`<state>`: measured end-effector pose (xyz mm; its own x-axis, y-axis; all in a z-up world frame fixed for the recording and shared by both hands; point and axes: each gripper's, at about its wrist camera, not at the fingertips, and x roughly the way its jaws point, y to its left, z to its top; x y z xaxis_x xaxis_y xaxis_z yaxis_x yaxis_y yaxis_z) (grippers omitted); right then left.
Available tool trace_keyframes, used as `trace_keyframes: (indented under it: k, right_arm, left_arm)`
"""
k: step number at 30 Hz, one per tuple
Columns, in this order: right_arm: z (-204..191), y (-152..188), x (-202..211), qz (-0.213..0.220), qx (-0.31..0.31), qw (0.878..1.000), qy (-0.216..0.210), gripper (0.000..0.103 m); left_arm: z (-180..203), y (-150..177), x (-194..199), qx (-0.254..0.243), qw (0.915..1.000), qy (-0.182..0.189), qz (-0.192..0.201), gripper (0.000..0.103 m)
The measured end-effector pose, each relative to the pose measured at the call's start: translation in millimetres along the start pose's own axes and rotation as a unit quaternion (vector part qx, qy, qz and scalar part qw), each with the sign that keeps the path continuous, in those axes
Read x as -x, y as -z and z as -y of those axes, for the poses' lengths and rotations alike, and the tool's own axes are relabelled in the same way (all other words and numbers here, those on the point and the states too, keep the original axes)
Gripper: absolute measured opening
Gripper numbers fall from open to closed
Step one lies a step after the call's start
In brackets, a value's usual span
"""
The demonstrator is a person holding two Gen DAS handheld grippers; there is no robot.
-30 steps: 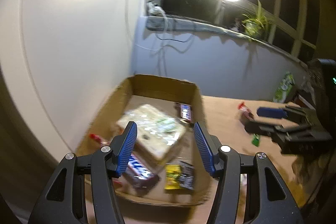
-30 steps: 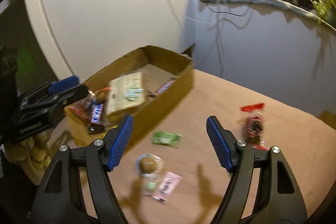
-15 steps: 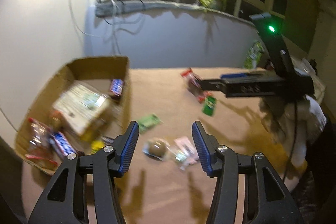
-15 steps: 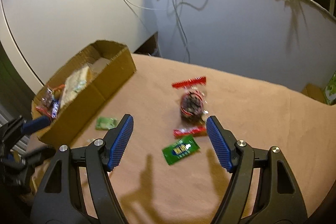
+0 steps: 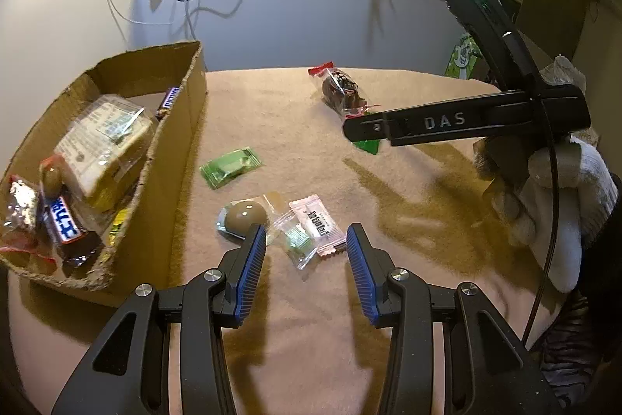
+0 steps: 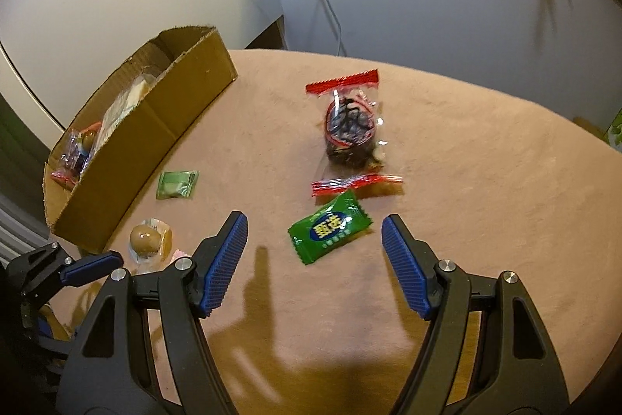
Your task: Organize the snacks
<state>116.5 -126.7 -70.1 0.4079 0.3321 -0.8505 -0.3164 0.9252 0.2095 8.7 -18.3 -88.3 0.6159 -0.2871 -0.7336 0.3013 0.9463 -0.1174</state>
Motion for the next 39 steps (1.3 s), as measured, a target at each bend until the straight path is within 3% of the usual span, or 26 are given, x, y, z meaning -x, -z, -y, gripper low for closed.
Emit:
trace_keyframes:
  k: [6, 16, 24, 39]
  right_arm:
    - [-8.3, -3.7, -15.6, -0.012, -0.001, 1.000, 0.001, 0.064]
    - [-22.3, -1.6, -21.4, -0.001, 0.052, 0.997, 0.065, 0.048]
    - [-15.7, 1.0, -15.3, 0.005, 0.059, 0.996, 0.065, 0.025]
    - [-5.6, 6.1, 5.6, 0.026, 0.039, 0.998, 0.034, 0.023]
  left_arm:
    - [0.5, -1.1, -10.0, 0.005, 0.9999, 0.001, -0.012, 0.037]
    - [2.4, -2.9, -24.0, -0.002, 0.9996, -0.004, -0.028, 0.023]
    - [3.1, -1.8, -24.8, -0.010, 0.9996, -0.009, -0.023, 0.022]
    - [-1.1, -1.4, -7.6, 0.000, 1.0000, -0.004, 0.003, 0.022]
